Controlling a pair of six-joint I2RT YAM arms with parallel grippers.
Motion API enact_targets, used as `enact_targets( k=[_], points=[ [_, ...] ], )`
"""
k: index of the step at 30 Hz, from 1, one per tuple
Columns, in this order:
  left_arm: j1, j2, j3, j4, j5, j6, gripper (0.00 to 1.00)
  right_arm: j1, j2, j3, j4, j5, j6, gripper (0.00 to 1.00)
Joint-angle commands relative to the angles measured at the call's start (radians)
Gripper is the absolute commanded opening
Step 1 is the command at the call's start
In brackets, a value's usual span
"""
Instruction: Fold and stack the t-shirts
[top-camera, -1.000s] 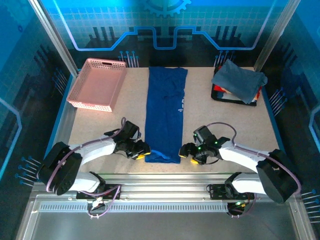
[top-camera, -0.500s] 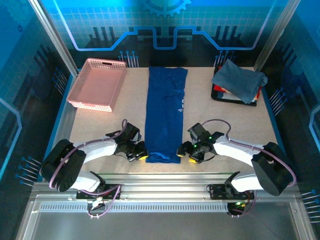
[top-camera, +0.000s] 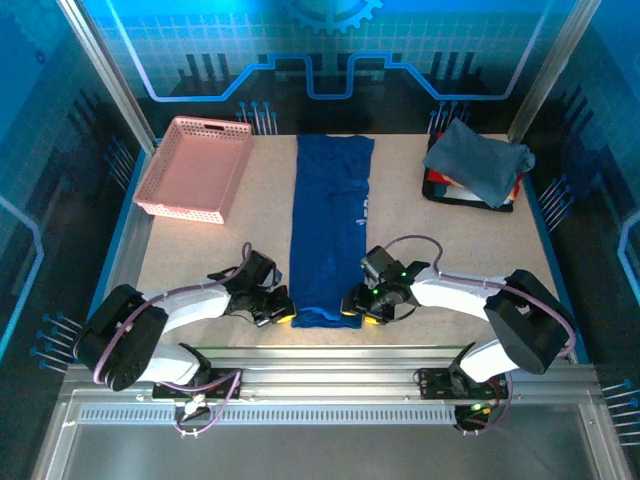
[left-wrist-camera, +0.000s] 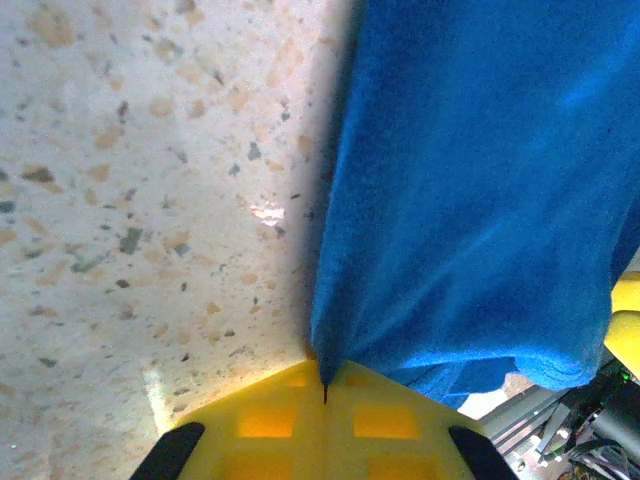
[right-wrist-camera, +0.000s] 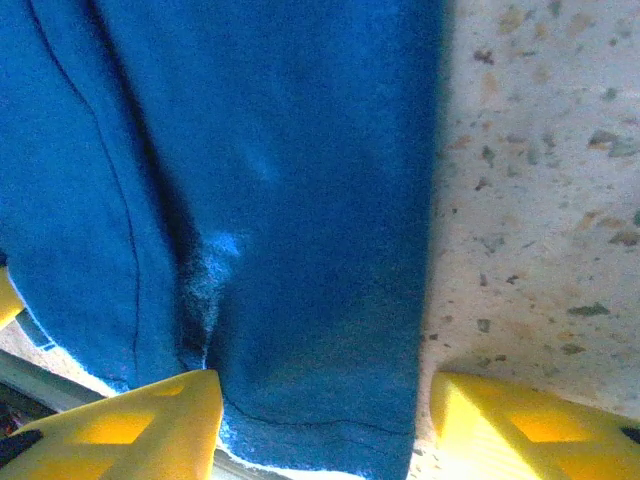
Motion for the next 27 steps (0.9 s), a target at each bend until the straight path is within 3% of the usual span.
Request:
enact_targets(
  k=[1,3,6,8,12,22,27],
  points=[
    [-0.006,-0.009,-0.030,-0.019,0.028,0.007,0.00,0.025,0.043,0.006,0.018,-0.003,0.016,0.55],
    [-0.006,-0.008,-0.030,-0.014,0.037,0.010,0.00,0.029,0.068,0.000,0.049,-0.012,0.028,0.44],
    [-0.005,-0.020,-0.030,-0.022,0.049,0.021,0.00,0.025,0.078,-0.009,0.047,0.010,0.042,0.13],
    [-0.006,-0.044,-0.028,-0.062,0.043,0.038,0.00,0.017,0.050,-0.018,0.030,0.023,0.050,0.00],
    [-0.006,-0.128,-0.031,-0.152,0.019,0.061,0.00,0.014,-0.020,0.018,-0.106,0.070,0.017,0.00],
    [-0.008,-0.257,-0.046,-0.241,0.013,0.059,0.00,0.056,-0.077,0.054,-0.220,0.074,0.035,0.00],
    [0.001,-0.262,0.064,-0.289,0.019,0.067,0.00,0.022,-0.117,0.175,-0.361,0.119,-0.013,0.00]
  ],
)
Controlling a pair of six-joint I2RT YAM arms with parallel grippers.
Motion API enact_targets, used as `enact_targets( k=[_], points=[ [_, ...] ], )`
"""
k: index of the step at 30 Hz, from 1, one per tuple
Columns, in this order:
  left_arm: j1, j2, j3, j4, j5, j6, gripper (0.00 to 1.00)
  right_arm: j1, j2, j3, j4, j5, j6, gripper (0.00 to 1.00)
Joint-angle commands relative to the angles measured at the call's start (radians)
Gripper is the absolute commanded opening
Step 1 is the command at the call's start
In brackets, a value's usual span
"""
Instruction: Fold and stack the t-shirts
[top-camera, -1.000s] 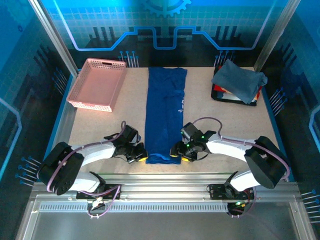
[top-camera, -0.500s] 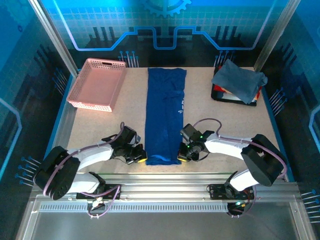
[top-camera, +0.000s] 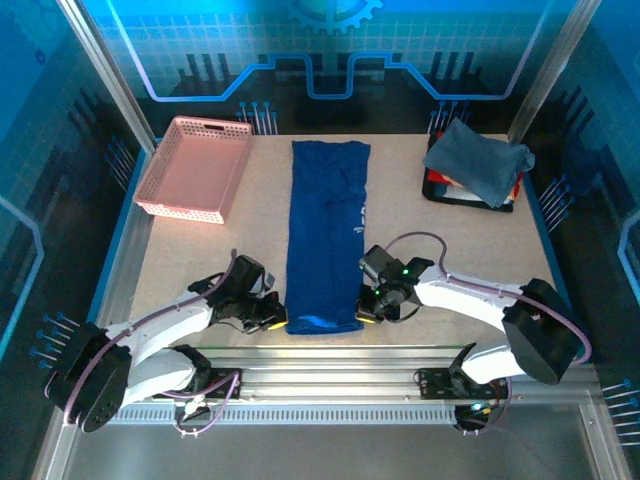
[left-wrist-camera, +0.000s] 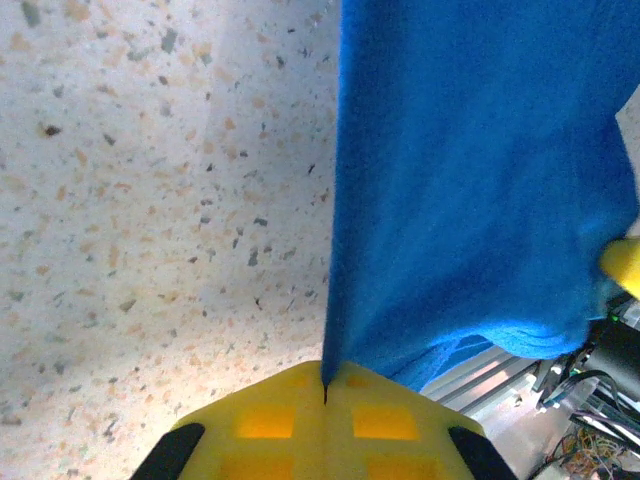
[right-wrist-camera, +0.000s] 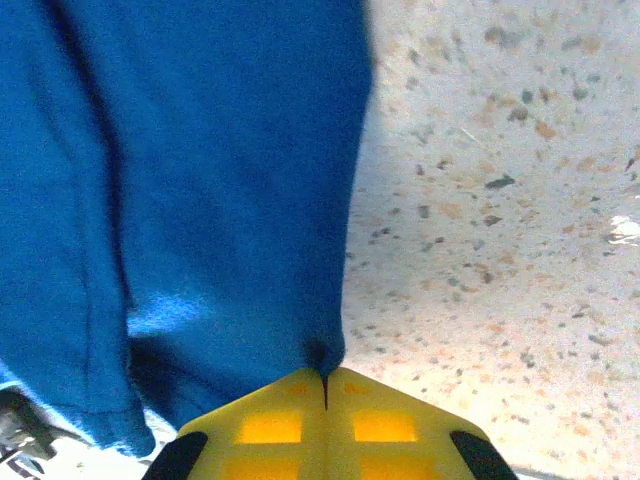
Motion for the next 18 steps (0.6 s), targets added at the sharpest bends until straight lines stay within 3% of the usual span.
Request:
enact_targets(
  k=[1,8,18],
  points=[
    [0.014,-0.014,0.106,-0.072,0.010,0.030,0.00,-0.026,-0.035,0.107,-0.151,0.054,-0.050,0.00],
    [0.174,0.114,0.339,-0.113,0.089,0.099,0.00,-0.204,0.063,0.356,-0.224,0.012,-0.220,0.00],
    [0.340,0.581,0.820,-0.194,0.148,0.275,0.00,-0.411,0.448,0.786,-0.293,-0.088,-0.429,0.00]
  ],
)
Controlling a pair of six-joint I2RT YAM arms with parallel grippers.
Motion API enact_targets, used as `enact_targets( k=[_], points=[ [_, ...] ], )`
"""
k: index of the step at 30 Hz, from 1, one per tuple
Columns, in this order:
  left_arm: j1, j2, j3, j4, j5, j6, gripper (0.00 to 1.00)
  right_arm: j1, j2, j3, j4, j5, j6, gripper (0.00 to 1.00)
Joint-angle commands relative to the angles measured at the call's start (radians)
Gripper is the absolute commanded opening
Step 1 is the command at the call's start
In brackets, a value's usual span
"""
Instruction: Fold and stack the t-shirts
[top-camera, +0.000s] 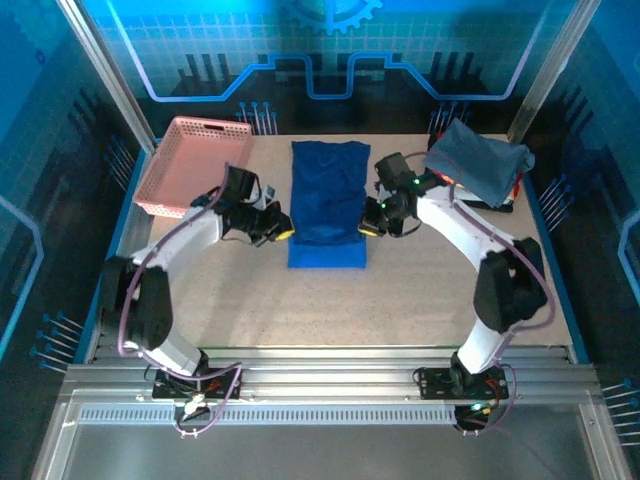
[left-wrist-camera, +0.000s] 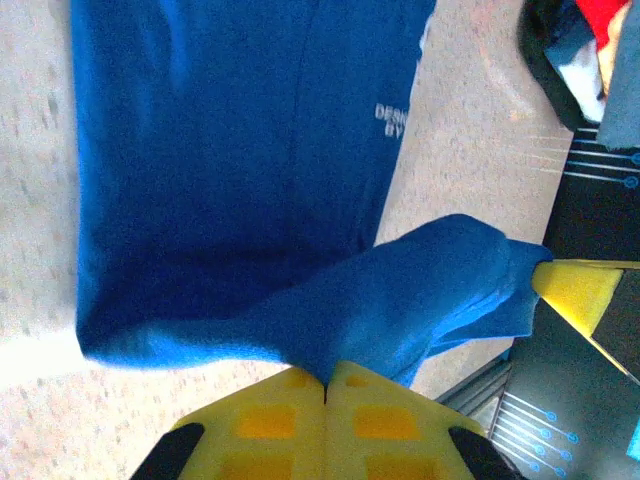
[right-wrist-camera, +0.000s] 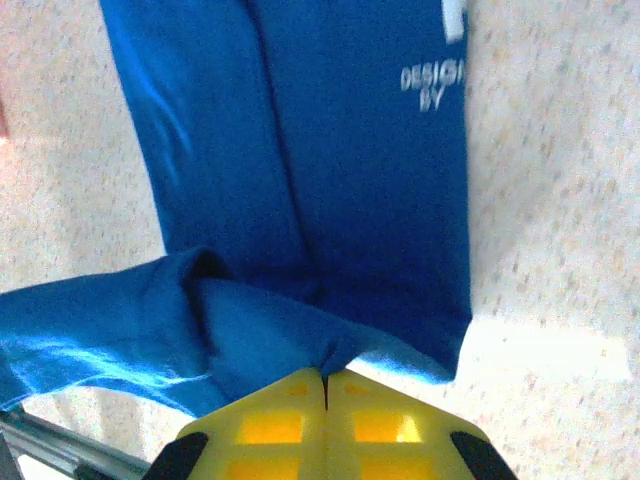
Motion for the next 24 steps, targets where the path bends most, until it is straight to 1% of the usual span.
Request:
enact_targets(
  k=[1,4,10,15,21,22,24],
  points=[
    [0.048,0.119,0.135,-0.095,0.040,0.106,0.00,-0.050,0.121,0.144,-0.078,-0.053,-0.104,0.00],
    [0.075,0.228,0.238,-0.129,0.047,0.138,0.00,-0.080,0.239,0.277,-0.114,-0.077,-0.134,0.00],
    [0.094,0.383,0.376,-0.150,0.058,0.163,0.00,-0.118,0.406,0.462,-0.157,-0.110,-0.153,0.00],
    [0.098,0.490,0.471,-0.163,0.057,0.164,0.00,-0.140,0.517,0.574,-0.187,-0.135,-0.155,0.00],
    [0.102,0.600,0.588,-0.188,0.057,0.171,0.00,-0.159,0.610,0.631,-0.163,-0.161,-0.119,0.00],
    [0.103,0.616,0.610,-0.196,0.057,0.171,0.01,-0.164,0.625,0.641,-0.151,-0.173,-0.103,0.02],
    [0.107,0.646,0.661,-0.196,0.062,0.154,0.06,-0.184,0.671,0.688,-0.106,-0.227,-0.038,0.09]
  ],
)
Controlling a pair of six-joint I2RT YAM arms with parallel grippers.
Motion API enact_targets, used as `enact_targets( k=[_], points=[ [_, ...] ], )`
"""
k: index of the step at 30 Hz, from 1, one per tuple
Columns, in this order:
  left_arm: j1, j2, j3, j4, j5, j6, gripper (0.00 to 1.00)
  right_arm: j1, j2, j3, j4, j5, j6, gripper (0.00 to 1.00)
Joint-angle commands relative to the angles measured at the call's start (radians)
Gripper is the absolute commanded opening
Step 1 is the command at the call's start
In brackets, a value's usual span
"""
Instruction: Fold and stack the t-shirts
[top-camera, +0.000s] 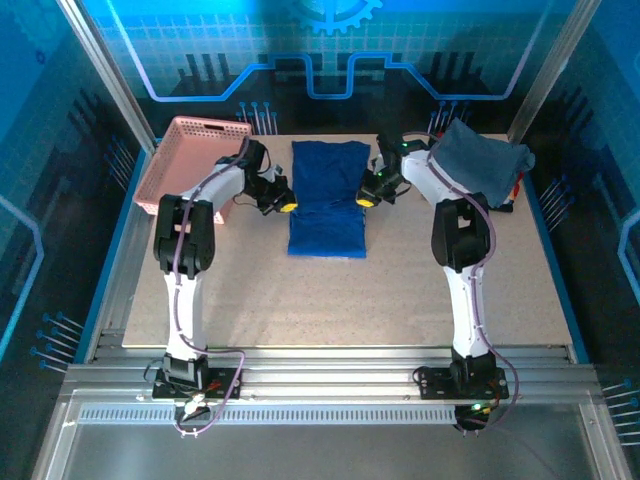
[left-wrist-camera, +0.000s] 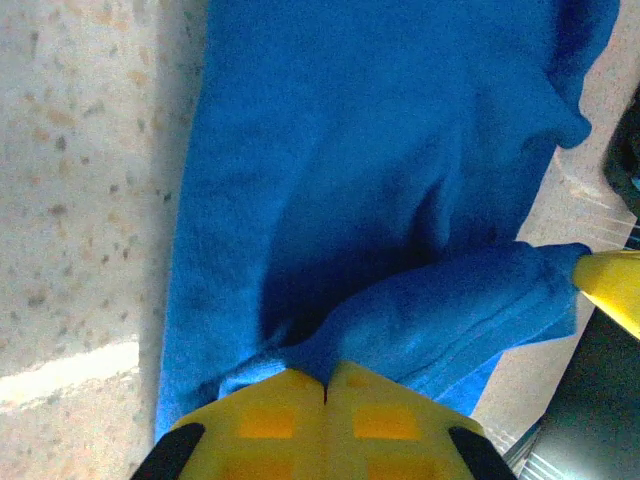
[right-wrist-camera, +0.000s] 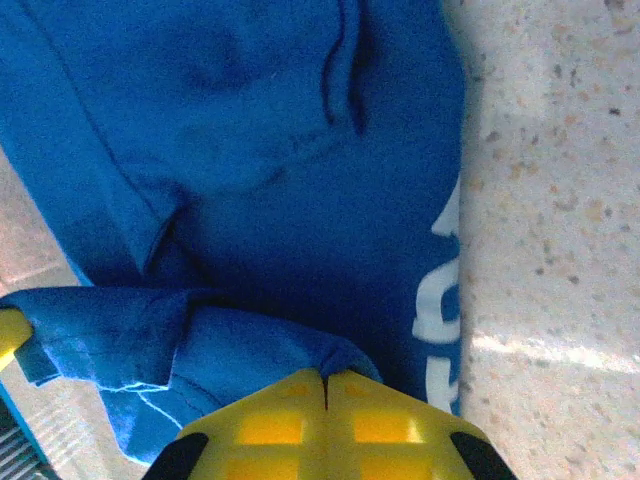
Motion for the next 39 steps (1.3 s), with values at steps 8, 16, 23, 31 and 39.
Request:
enact_targets(
  k=[8,16,23,31,39],
  points=[
    [0.054,0.116,0.500,-0.004,0.102,-0.261,0.52,-0.106,0.201,0.455,0.543,-0.317,0.539,0.68],
    [0.152,-0.285,0.204,0.124,0.051,-0.317,0.69,-0.099,-0.289,0.188,0.100,-0.179,0.061,0.74],
    [0.066,-0.647,-0.403,0.108,0.025,-0.109,0.72,-0.014,-0.784,-0.761,0.378,-0.107,0.052,0.79],
    [0.002,-0.682,-0.855,0.379,0.082,-0.204,0.70,0.062,-0.755,-1.181,0.787,-0.149,0.203,0.78],
    [-0.019,-0.523,-0.846,0.494,0.077,-0.269,0.69,0.068,-0.602,-1.165,0.885,-0.155,0.257,0.76]
  ],
)
